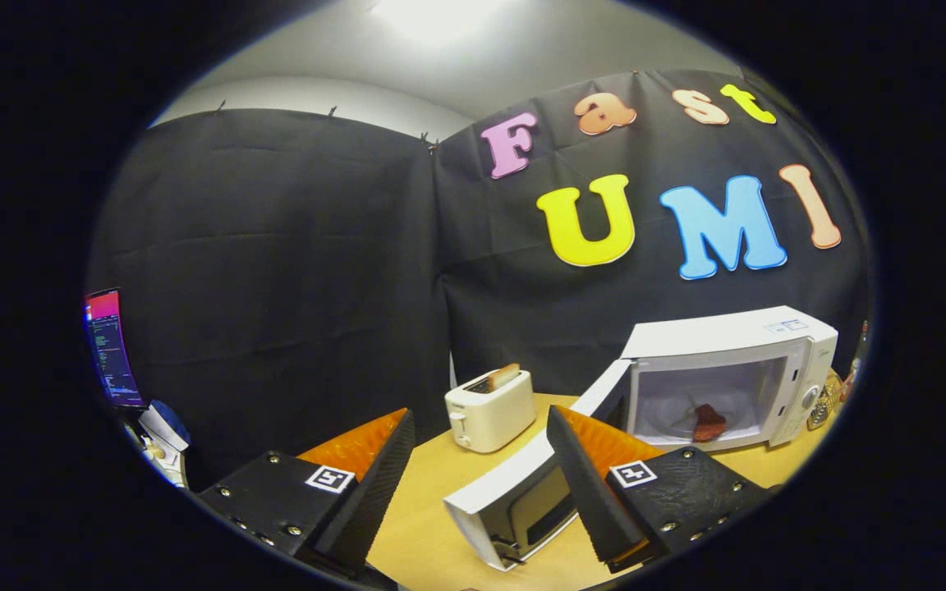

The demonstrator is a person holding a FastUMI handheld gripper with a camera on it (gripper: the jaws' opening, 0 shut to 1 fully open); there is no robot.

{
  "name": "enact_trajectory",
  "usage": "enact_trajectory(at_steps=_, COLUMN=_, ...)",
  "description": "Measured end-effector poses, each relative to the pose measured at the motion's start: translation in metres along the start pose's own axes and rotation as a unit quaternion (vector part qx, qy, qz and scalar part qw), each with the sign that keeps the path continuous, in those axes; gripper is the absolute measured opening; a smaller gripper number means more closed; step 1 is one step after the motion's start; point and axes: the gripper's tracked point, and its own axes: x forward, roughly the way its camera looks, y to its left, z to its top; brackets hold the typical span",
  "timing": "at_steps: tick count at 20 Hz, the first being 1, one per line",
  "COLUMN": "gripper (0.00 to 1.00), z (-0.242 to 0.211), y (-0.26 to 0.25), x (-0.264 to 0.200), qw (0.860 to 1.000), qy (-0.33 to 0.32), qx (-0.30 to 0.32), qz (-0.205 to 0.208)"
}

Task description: Open the microwave, put the food inside, and close the microwave door.

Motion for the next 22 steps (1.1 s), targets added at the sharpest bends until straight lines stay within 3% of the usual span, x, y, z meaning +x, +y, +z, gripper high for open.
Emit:
enact_trajectory(at_steps=7, gripper=0.98, z=-0.050, y=0.069, x=0.009, qw=0.998, qy=0.046, qx=-0.001, qz=0.053)
enact_trajectory(at_steps=11, gripper=0.95, z=-0.059, y=0.086, x=0.015, qw=0.996, qy=0.039, qx=-0.055, qz=0.063)
enact_trajectory(at_steps=12, gripper=0.88, z=-0.069, y=0.090, x=0.016, qw=0.995, qy=0.053, qx=-0.053, qz=0.072)
enact_trajectory(at_steps=13, gripper=0.87, z=-0.080, y=0.095, x=0.016, qw=0.994, qy=0.065, qx=-0.046, qz=0.077)
enact_trajectory(at_steps=16, gripper=0.59, z=-0.105, y=0.079, x=0.025, qw=0.994, qy=0.095, qx=-0.020, qz=0.050)
enact_trajectory(at_steps=17, gripper=0.52, z=-0.111, y=0.064, x=0.029, qw=0.994, qy=0.105, qx=-0.021, qz=0.020)
enact_trajectory(at_steps=18, gripper=0.23, z=-0.113, y=0.052, x=0.032, qw=0.994, qy=0.111, qx=-0.019, qz=-0.003)
enact_trajectory(at_steps=19, gripper=0.14, z=-0.119, y=0.049, x=0.035, qw=0.992, qy=0.121, qx=-0.012, qz=-0.013)
enact_trajectory(at_steps=21, gripper=0.14, z=-0.122, y=0.040, x=0.046, qw=0.991, qy=0.131, qx=0.001, qz=-0.019)
enact_trajectory(at_steps=22, gripper=0.01, z=-0.124, y=0.044, x=0.034, qw=0.990, qy=0.137, qx=0.004, qz=-0.016)
